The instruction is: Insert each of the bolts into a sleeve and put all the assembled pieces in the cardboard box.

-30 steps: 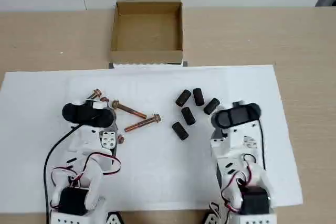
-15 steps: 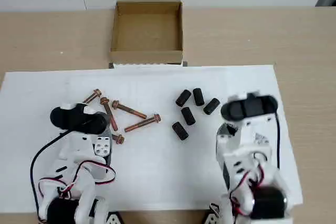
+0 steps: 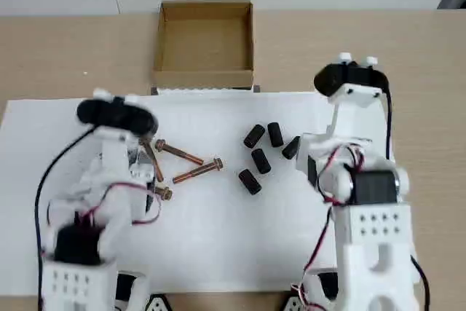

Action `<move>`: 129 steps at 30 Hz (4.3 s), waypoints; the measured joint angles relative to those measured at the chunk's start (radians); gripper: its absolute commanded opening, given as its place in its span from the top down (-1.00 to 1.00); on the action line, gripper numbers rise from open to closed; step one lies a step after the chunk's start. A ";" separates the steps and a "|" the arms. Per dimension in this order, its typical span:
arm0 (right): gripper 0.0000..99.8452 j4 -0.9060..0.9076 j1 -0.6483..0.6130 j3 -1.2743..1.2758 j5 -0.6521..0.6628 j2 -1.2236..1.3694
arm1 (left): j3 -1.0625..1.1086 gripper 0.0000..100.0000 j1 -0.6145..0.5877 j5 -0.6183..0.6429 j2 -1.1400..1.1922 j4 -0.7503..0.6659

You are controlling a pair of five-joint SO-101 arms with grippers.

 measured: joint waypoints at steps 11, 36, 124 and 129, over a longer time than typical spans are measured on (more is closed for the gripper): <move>0.99 0.000 -0.114 -0.005 -0.204 0.198 | -0.284 0.99 -0.103 0.000 0.446 0.181; 0.99 0.000 -0.114 -0.393 -0.305 0.776 | -0.288 0.73 -0.163 -0.083 0.683 0.049; 0.99 0.350 0.081 -0.545 0.232 0.713 | -0.749 0.74 -0.118 -0.201 1.028 0.324; 0.98 0.350 0.115 -0.545 0.388 0.713 | -0.862 0.85 -0.011 -0.339 1.168 0.367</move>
